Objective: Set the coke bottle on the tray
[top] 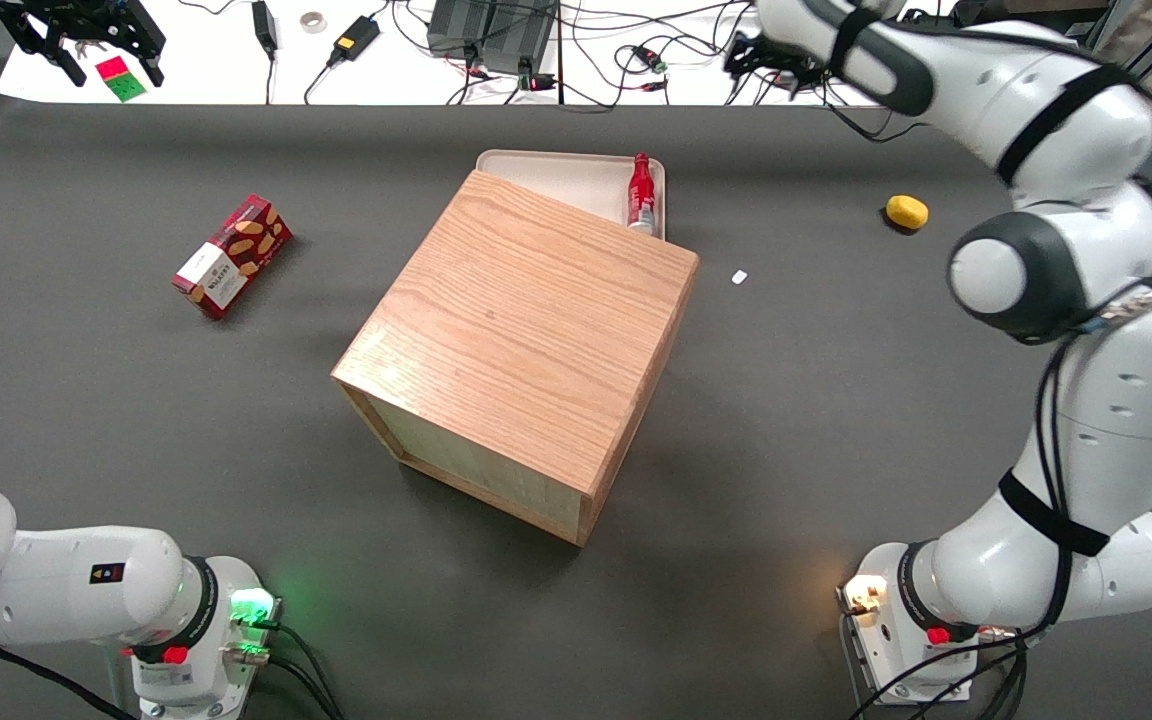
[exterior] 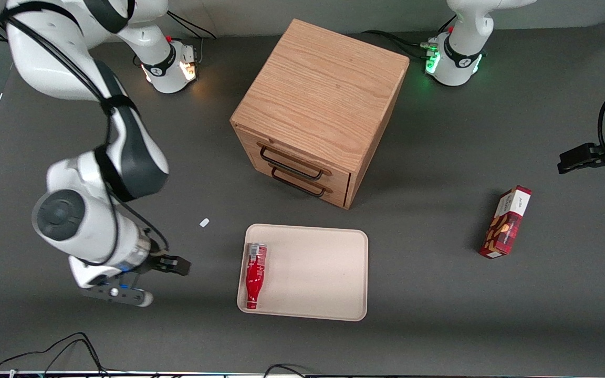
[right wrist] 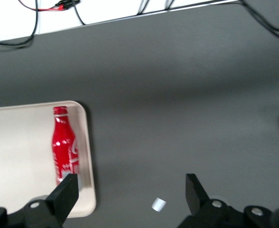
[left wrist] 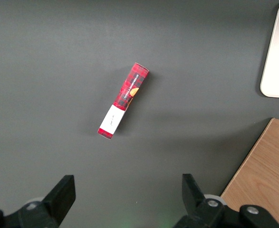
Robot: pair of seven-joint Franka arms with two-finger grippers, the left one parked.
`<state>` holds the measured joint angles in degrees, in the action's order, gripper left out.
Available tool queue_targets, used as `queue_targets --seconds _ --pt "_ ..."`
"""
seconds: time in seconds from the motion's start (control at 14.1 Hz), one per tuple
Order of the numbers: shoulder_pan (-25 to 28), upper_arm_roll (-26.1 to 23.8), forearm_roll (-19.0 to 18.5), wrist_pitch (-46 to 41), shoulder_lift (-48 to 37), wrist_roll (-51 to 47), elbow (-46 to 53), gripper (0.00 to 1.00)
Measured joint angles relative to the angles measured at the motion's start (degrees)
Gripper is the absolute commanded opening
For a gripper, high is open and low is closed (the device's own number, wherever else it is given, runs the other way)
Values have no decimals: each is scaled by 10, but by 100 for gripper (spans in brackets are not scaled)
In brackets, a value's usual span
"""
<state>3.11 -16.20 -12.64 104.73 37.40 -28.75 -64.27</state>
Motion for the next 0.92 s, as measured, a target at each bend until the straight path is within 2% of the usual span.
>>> queue_targets --seconds 0.28,0.5,0.71,0.92 --pt "-46 3 30 16 -150 51 -179 100" --pt "-57 51 94 22 -277 100 -300 100" --pt "-59 129 151 -5 -363 148 -351 100" --pt "-55 159 160 -40 -393 154 -344 100"
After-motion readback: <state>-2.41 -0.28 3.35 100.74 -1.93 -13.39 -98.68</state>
